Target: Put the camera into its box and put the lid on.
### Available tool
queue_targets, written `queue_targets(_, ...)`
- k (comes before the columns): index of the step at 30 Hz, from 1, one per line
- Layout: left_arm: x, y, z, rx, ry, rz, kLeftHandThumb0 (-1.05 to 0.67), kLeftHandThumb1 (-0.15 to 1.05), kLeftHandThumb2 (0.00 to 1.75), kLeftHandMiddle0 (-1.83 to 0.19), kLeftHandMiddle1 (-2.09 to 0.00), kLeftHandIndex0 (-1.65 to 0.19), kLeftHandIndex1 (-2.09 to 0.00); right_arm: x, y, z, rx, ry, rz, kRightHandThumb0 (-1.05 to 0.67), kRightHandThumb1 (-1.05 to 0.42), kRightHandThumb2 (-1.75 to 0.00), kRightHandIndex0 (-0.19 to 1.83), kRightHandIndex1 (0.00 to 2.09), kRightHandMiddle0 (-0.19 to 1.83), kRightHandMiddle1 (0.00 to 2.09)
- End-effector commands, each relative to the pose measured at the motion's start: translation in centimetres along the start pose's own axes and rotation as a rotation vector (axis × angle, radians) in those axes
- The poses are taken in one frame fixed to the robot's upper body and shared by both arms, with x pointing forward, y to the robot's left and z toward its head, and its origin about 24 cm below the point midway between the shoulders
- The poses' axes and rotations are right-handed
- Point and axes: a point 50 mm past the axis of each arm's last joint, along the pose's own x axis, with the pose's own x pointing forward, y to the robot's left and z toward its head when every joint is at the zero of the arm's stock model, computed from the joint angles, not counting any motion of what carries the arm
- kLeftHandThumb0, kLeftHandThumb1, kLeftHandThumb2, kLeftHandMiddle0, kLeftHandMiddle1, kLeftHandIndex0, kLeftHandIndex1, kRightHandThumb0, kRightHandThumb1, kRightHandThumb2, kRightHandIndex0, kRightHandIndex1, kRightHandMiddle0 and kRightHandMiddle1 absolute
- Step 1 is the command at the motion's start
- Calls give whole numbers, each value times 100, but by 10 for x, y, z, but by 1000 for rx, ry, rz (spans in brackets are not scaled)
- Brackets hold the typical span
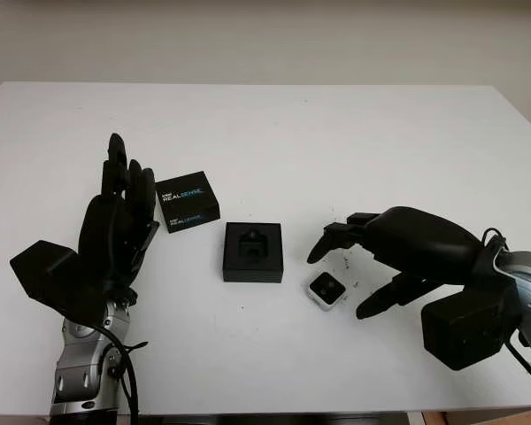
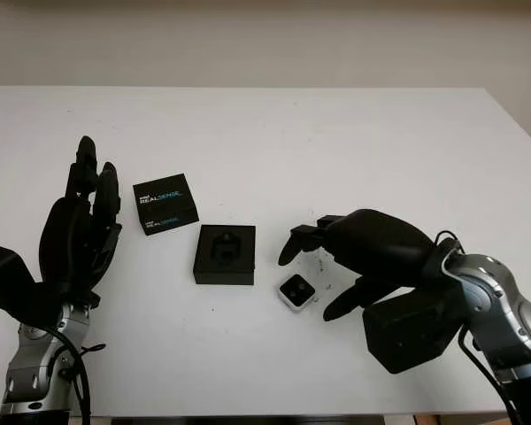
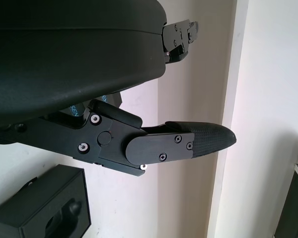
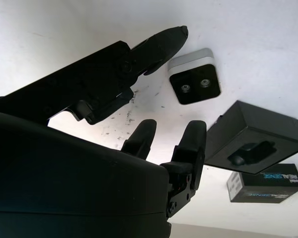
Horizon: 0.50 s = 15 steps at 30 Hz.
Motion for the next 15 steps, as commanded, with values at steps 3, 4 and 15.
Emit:
queue_targets(3,-2,2,2,4,-14,-3,-70,105,46,19,0,19,0,4,2,0,3,-5,-6,-49,-78,-6,23,95,16,102)
queue_targets(4,-2,2,2,3,-14,-3,-71,105,46,19,0,19,0,5,2,0,-1,-5,-6,-48,-78,-5,23,96,16,103)
queue_targets(15,-4,1,2,12,-12,7,-71,105,46,19,0,19,0,9,8,-3,-1,-26,-27,-43,-77,-6,25,106,21,105)
